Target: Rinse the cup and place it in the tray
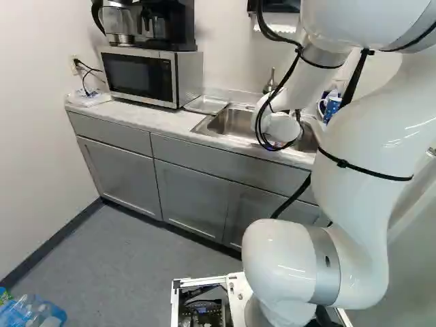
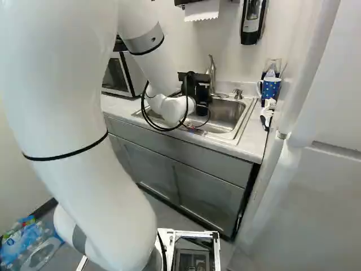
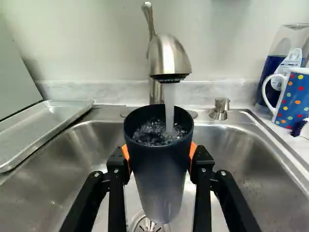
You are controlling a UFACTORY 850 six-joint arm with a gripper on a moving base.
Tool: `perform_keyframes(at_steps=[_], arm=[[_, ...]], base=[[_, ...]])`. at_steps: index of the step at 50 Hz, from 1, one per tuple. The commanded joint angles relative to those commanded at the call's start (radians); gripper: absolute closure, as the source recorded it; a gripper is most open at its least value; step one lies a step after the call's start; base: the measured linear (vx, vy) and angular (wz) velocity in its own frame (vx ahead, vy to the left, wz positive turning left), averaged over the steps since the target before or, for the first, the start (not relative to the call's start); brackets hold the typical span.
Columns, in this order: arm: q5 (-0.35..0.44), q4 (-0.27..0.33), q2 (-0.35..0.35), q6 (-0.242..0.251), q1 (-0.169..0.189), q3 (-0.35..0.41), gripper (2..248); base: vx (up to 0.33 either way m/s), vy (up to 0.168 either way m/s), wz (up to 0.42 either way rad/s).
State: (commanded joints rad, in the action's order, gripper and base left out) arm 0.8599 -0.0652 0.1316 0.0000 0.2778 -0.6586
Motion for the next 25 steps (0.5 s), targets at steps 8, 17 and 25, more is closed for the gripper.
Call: perform_keyframes(at_steps=[8,17,25], arm=[[0.000,0.000,-0.010,0.000,-0.022,0.011,125],[0.000,0.000,-0.020,0.000,-0.048,0.022,125],[0.000,0.000,-0.028,0.000,-0.073,0.028,125]], base=[[0.000,0.000,0.000],[0.000,0.000,0.000],[0.000,0.000,0.000]])
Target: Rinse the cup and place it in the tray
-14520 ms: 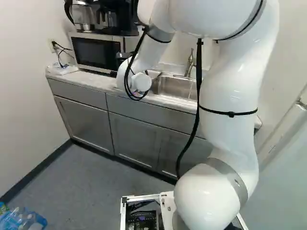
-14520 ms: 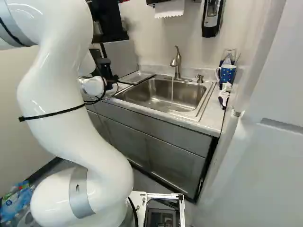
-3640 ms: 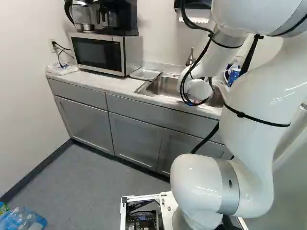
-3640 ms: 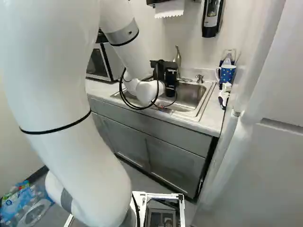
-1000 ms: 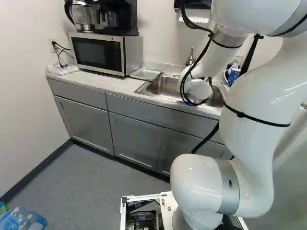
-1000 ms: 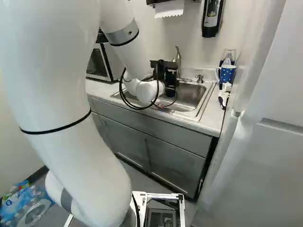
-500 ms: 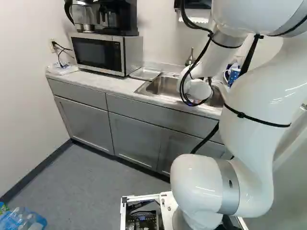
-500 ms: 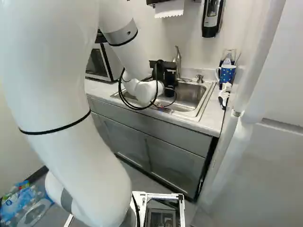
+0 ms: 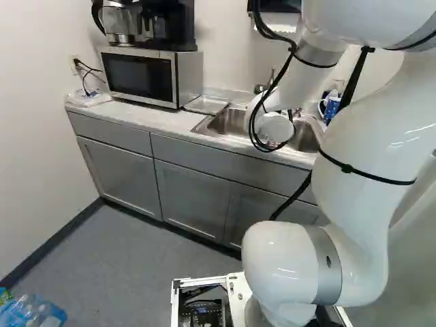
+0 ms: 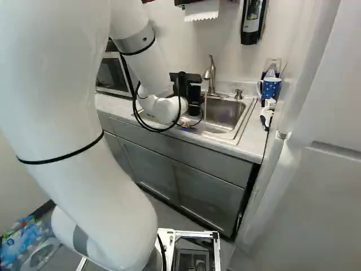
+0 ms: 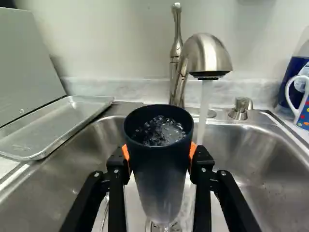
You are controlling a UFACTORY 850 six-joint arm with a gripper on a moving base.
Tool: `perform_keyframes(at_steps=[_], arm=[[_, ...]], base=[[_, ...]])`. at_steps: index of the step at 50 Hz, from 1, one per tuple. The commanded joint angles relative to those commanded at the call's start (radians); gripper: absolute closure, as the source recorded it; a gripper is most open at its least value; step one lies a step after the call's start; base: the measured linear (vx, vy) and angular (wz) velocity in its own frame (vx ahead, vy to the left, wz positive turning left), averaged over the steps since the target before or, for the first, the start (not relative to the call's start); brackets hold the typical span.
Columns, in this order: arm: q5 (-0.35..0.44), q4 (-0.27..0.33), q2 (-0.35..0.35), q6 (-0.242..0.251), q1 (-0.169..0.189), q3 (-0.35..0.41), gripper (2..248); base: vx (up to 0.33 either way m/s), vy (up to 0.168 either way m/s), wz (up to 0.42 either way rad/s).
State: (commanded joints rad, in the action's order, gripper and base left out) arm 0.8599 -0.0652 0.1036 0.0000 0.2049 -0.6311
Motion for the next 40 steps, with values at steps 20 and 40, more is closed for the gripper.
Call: perform_keyframes(at_steps=[20,40], arm=[[0.000,0.000,-0.054,0.000,-0.060,0.014,125],[-0.011,0.000,-0.084,0.000,-0.080,-0.002,125]], base=[[0.000,0.000,0.000],[0.000,0.000,0.000]])
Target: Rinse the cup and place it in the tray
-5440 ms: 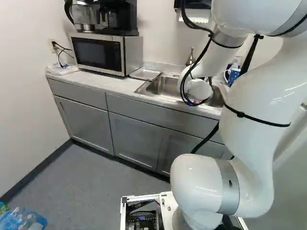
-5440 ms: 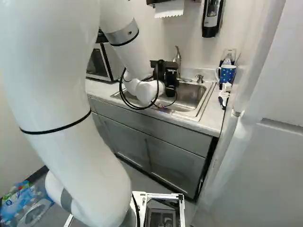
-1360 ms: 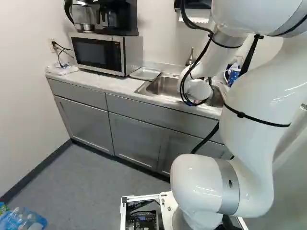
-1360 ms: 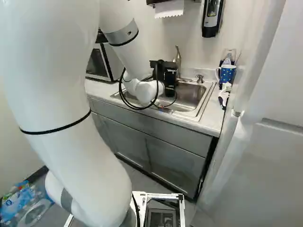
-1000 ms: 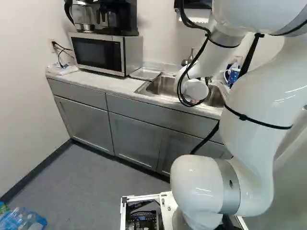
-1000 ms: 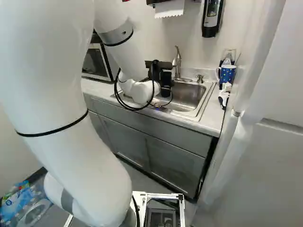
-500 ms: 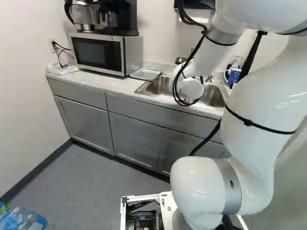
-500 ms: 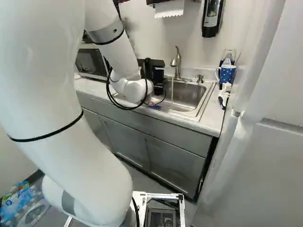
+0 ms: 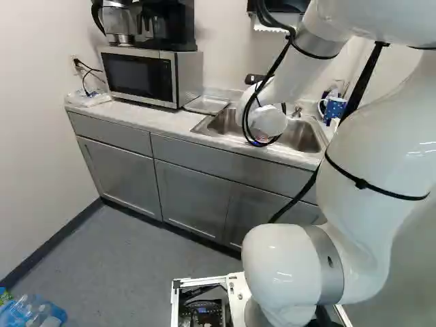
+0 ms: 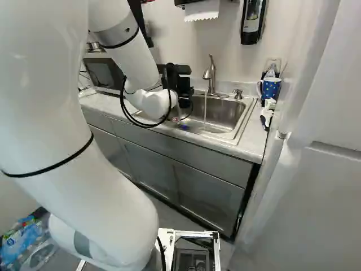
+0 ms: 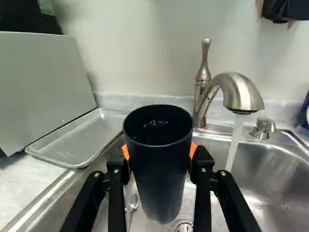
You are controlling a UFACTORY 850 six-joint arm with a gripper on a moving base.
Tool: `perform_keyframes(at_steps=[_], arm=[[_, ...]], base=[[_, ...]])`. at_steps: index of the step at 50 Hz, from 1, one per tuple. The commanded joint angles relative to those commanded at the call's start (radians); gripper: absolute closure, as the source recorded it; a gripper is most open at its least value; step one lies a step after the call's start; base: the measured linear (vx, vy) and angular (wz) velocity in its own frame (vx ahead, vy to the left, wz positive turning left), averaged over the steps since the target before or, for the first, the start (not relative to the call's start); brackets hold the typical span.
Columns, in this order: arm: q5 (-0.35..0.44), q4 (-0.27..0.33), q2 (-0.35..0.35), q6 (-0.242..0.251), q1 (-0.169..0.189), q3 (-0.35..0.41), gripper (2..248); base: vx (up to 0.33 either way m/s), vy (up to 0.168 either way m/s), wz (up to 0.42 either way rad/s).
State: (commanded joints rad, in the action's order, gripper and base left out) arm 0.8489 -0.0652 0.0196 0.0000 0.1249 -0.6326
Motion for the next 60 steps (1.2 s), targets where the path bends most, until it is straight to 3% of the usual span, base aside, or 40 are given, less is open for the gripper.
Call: perform_keyframes(at_steps=[60], arm=[[-0.131,0.000,-0.017,0.000,-0.098,-0.117,125]], base=[[0.000,0.000,0.000]])
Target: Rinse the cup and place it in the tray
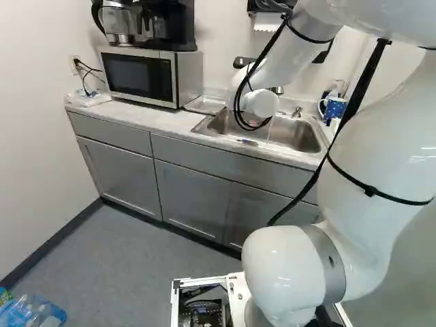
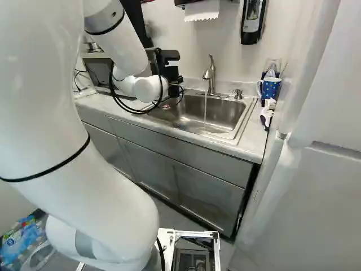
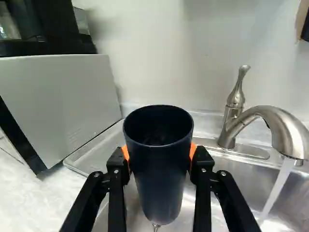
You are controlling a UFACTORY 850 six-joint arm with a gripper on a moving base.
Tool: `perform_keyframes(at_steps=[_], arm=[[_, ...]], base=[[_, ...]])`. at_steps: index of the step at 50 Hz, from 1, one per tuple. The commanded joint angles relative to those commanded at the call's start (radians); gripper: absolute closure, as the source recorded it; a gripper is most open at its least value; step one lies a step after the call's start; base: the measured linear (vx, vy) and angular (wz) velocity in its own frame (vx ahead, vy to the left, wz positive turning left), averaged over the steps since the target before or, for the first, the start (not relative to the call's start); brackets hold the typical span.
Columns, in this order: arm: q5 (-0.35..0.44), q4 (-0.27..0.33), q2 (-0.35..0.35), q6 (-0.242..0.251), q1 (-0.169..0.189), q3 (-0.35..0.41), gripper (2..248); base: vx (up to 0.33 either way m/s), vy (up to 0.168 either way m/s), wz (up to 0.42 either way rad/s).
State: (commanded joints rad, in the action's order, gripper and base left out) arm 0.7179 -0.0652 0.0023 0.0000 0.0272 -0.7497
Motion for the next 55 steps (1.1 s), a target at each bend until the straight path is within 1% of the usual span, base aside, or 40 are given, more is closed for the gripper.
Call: perform_keyframes(at_steps=[16,28,36,55], arm=[[-0.051,0.000,-0.009,0.000,-0.011,-0.026,125],[-0.052,0.000,-0.018,-0.006,-0.011,-0.033,125],[-0.052,0.000,-0.018,-0.068,-0.011,-0.033,125],[-0.052,0.000,-0.018,-0.263,-0.011,-0.033,125]], base=[[0.000,0.000,0.000],[0.000,0.000,0.000],[0.000,0.000,0.000],[0.000,0.000,0.000]])
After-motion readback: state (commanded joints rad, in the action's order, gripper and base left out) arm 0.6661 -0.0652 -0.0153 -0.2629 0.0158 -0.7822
